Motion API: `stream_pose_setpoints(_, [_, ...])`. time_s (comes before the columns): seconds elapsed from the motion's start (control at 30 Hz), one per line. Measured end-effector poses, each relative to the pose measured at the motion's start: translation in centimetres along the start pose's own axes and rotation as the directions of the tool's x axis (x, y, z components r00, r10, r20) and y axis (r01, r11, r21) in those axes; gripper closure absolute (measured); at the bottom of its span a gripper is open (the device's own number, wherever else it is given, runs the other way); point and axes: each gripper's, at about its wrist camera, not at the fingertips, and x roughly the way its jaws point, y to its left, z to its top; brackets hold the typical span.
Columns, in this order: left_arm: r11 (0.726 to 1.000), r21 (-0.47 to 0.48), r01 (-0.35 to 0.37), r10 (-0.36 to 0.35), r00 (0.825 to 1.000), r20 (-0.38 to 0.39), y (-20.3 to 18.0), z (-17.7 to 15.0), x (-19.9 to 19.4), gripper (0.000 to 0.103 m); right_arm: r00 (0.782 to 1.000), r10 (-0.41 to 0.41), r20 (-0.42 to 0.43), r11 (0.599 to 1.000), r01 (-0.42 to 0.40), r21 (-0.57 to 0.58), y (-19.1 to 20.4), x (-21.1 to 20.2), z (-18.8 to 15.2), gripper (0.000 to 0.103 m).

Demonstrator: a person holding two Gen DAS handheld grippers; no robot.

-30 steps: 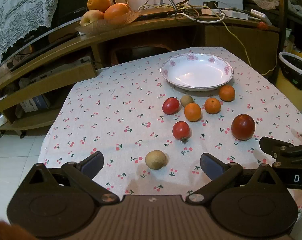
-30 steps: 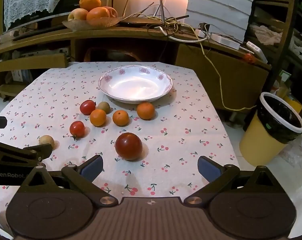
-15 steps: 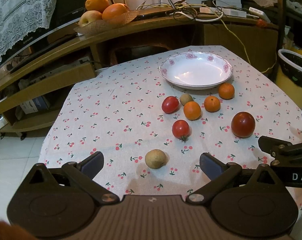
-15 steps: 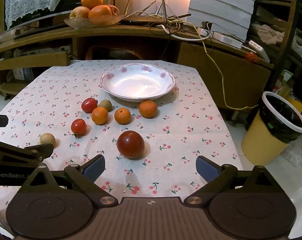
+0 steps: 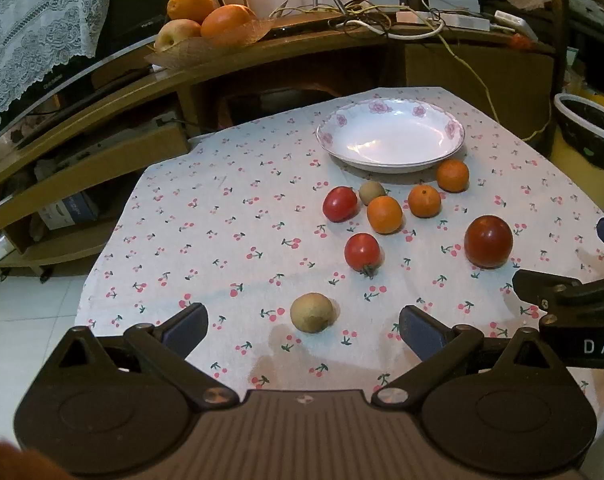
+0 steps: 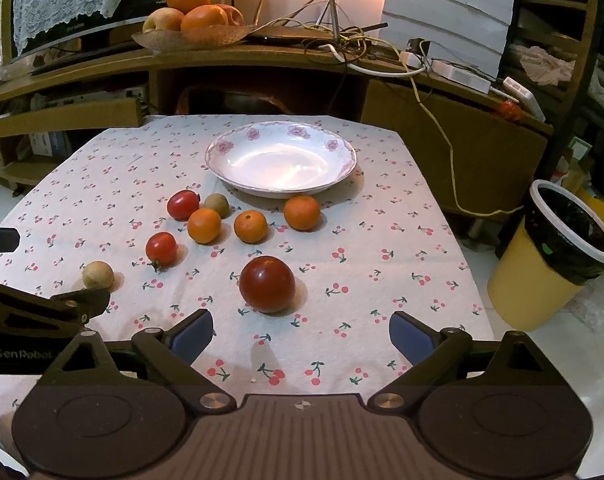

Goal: Organize fruits
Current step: 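Move both tools toward the fruits on the table, then grasp the pale round fruit with left tool while right tool grasps the dark red tomato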

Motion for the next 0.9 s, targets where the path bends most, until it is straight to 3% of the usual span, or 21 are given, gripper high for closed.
stream_pose_setpoints(0.67, [0.998,-0.045,0.044,-0.045,0.999,-0.021,1.3,-0.2,2.8,0.002,0.997,0.063,-0.048,0.998,-0.063,0.004,0.3,2.5,1.0,0.015])
stream_pose_setpoints(0.9, [0.997,-0.054,0.059,-0.061,0.998,-0.034,1.4,-0.1,3.9,0.012,0.994,0.088,-0.058,0.996,-0.088,-0.003,0.4,3.6,1.5,0.019])
